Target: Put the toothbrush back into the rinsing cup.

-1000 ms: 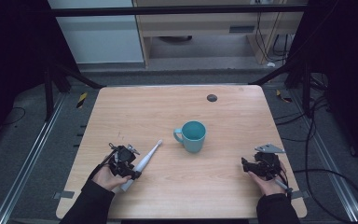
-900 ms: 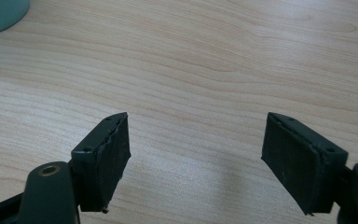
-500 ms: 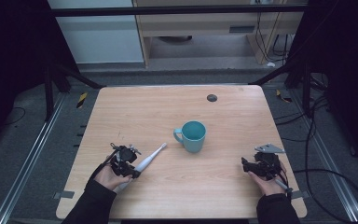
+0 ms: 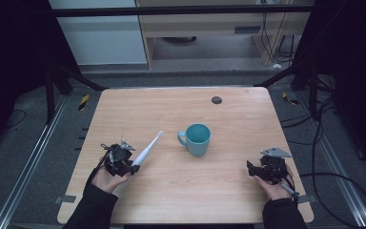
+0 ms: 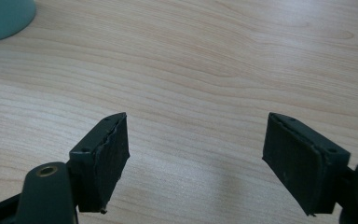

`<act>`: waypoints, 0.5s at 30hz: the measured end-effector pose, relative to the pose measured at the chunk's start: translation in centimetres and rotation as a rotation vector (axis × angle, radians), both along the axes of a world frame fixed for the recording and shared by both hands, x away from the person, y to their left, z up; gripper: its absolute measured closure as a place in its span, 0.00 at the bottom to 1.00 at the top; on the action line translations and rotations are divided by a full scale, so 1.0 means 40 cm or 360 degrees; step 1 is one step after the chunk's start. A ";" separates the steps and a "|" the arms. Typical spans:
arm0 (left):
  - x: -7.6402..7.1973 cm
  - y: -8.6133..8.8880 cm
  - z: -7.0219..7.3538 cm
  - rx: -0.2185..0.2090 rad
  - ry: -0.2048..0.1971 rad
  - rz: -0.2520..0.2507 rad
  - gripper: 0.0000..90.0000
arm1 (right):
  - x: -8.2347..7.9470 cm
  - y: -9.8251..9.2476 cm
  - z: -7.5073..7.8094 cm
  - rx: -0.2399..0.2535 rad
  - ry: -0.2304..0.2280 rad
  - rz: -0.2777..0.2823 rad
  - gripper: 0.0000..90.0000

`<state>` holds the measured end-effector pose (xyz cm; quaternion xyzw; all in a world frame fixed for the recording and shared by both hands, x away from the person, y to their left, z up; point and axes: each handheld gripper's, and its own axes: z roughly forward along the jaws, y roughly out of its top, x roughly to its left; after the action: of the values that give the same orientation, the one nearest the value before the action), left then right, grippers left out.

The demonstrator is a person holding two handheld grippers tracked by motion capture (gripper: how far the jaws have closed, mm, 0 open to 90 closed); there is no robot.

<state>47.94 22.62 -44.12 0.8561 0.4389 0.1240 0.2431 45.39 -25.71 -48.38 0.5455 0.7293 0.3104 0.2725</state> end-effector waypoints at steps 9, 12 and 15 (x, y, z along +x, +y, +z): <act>0.007 0.008 0.069 -0.0154 -0.0286 0.0121 0.73 | -0.002 0.017 0.002 0.0009 -0.0010 0.0030 0.23; 0.015 0.005 0.085 -0.0193 -0.0333 0.0151 0.73 | -0.003 0.019 0.004 0.0013 -0.0014 0.0030 0.23; 0.031 -0.012 0.113 -0.0279 -0.0426 0.0199 0.73 | -0.004 0.016 0.005 0.0016 -0.0021 0.0030 0.23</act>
<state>49.20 22.13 -39.62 0.7784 0.4643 0.2130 0.3649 45.22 -25.08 -48.18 0.5379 0.7309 0.3201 0.2718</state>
